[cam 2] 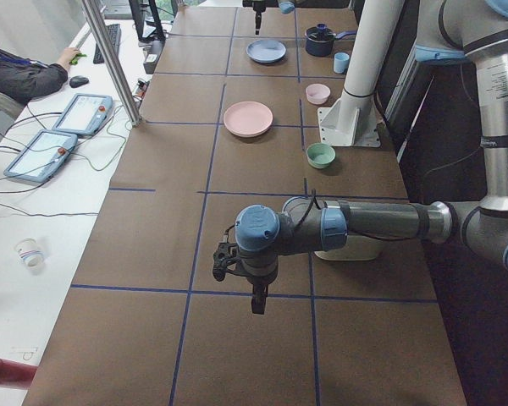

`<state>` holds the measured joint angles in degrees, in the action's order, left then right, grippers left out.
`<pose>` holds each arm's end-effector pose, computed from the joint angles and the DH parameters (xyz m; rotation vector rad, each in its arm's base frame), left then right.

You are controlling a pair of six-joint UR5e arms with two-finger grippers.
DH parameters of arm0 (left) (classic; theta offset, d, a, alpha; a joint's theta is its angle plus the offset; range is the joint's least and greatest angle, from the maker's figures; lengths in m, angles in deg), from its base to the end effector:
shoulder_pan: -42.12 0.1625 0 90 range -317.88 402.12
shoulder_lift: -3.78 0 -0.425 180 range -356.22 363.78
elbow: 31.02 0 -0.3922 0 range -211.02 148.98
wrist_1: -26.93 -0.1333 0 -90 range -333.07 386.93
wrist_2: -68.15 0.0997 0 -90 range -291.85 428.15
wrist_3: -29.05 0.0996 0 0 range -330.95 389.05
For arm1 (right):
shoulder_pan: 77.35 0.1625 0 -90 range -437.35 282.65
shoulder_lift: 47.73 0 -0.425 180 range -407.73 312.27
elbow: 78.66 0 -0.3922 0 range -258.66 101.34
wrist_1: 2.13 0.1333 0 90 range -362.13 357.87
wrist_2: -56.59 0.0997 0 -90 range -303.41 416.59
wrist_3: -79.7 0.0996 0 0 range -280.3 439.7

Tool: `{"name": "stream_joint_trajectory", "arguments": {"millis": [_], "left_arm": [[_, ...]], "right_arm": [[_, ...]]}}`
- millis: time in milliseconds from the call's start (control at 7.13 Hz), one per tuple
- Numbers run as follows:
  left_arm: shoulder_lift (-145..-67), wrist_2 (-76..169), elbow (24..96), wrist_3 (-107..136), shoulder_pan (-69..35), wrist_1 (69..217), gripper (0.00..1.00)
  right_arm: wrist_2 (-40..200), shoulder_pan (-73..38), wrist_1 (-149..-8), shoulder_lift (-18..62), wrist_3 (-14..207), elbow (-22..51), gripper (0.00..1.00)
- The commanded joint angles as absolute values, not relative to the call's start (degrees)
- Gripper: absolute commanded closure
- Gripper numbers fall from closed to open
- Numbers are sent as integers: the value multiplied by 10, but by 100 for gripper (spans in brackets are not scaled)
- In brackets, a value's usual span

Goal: Stack three plates with pink and blue
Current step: 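Reach the right gripper to the rim of the light blue plate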

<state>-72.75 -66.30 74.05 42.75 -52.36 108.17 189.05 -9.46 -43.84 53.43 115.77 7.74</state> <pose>-0.0933 -0.3770 0.6478 0.0053 0.7841 0.1041 -0.0971 -0.4146 0.6856 0.1374 -0.8980 0.0099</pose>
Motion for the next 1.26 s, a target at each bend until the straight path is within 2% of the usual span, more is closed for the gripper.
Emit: {"name": "stream_joint_trajectory", "arguments": {"millis": [0, 140, 280, 421, 561, 701, 1121], "left_arm": [[-726, -663, 741, 428, -524, 1084, 0], [-725, -663, 741, 428, -524, 1084, 0], [-725, -663, 741, 428, -524, 1083, 0], [-725, -663, 741, 428, -524, 1084, 0], [-725, -663, 742, 429, -524, 1084, 0], [-724, -663, 744, 429, -524, 1084, 0], [-724, -663, 747, 429, -524, 1085, 0]], "right_arm": [[1884, -129, -361, 547, 1188, 42, 6], [1889, -129, -361, 548, 1190, 42, 47], [1888, -131, -361, 548, 1190, 42, 59], [1888, -133, -361, 548, 1190, 42, 88], [1886, -136, -361, 548, 1190, 42, 97], [1886, -137, -361, 548, 1190, 42, 100], [1953, -135, -367, 541, 1215, 89, 100]]}}
